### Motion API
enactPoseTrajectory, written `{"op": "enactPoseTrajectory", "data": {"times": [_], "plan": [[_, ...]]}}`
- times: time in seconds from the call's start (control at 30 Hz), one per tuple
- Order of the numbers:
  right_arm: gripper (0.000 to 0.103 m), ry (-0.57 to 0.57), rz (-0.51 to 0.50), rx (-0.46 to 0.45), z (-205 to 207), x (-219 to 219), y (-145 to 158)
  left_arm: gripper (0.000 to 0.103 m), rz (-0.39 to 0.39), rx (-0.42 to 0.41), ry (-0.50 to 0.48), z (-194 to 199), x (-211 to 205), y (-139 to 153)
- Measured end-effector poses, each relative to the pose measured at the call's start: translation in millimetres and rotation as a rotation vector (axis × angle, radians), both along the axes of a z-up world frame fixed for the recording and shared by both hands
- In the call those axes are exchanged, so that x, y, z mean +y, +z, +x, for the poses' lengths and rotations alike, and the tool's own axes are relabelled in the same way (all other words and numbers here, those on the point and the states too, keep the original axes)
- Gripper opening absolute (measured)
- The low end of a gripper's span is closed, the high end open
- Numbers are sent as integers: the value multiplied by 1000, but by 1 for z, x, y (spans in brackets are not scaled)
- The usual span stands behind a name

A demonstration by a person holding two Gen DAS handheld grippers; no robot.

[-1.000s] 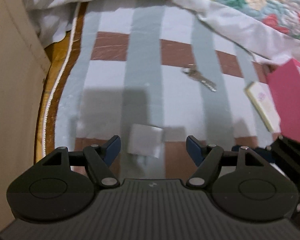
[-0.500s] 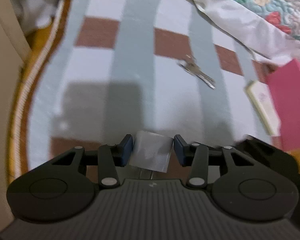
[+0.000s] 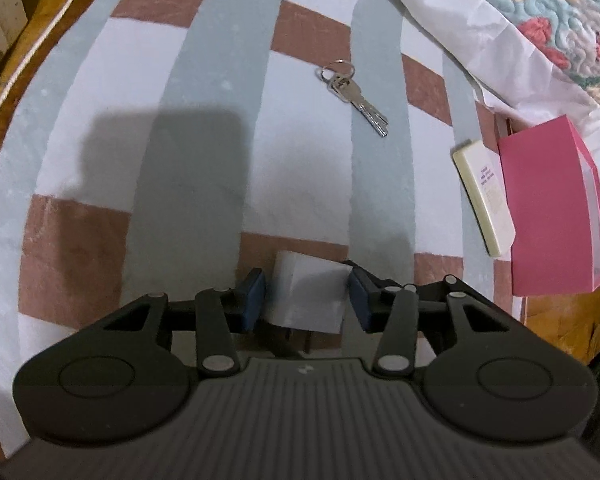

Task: Organize rigid objects
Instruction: 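Close the left gripper on the square charger and lift it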

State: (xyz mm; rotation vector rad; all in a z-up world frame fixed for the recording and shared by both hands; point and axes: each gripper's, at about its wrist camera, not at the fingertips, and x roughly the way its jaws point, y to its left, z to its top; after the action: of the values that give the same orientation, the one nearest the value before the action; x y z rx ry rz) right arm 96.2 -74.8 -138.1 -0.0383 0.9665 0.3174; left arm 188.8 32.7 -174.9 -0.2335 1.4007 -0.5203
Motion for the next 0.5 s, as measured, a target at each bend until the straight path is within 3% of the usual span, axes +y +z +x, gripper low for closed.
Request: {"op": "enactPoseTrajectory", "data": {"times": [0.37,0.5], "plan": [[62,-16,11,12,-12,-8,8,41,46,-67,-22,-21,-17,9],[62,17,8,-72,-27,-17,28,41,18,-159,-42,-38,-15,34]]}}
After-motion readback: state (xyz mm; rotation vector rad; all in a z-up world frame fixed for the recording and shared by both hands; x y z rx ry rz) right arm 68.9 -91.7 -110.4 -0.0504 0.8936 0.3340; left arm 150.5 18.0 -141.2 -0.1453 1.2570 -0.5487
